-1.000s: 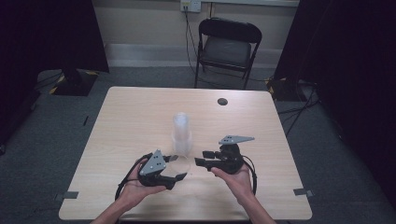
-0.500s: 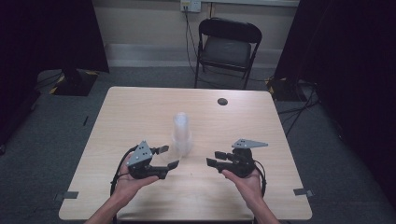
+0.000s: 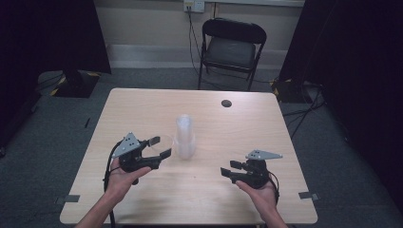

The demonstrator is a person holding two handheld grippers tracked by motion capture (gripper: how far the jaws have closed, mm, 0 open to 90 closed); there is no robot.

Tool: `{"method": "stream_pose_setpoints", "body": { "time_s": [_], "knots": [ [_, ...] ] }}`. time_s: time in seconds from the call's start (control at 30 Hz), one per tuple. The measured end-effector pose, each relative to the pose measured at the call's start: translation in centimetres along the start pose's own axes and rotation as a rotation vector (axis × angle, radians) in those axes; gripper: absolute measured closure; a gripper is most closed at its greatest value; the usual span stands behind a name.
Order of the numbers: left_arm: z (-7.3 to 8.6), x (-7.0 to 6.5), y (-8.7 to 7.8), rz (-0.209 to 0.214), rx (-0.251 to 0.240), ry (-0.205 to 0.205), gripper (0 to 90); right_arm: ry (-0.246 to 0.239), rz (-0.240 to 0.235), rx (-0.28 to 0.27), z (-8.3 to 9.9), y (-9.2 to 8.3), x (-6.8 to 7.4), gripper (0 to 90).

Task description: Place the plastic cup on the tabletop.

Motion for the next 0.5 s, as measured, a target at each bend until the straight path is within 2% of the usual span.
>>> {"method": "stream_pose_setpoints", "body": {
  "time_s": [0.07,0.13,0.27,0.37,0.5],
  "knots": [
    [-0.2,0.5,0.1,-0.016,0.008,-0.015,32.2,0.009,0.001,-0.003,0.4,-0.1,-0.2,44.1],
    [-0.4,0.8,0.2,-0.006,0.005,-0.035,32.2,0.017,0.009,-0.001,0.6,-0.2,-0.4,44.0],
    [-0.4,1.3,0.3,-0.018,0.019,-0.049,32.2,0.024,0.008,-0.005,0.9,-0.2,-0.5,43.9],
    [-0.4,1.7,0.6,-0.03,0.012,-0.049,32.2,0.03,-0.001,-0.003,1.1,-0.1,-0.5,43.9],
    [-0.4,2.6,1.4,-0.053,0.028,-0.081,32.2,0.026,0.004,-0.008,1.0,-0.2,-0.7,43.9]
  ]
}}
Point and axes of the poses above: each handheld gripper's, and its own axes: y roughly forward along the jaws, z roughly out of its underside, x roughly to its left, the point moved 8 cm from there along y, roughly forward along the jaws, and after that the axes turned 15 degrees about -z, right-handed, at the moved point
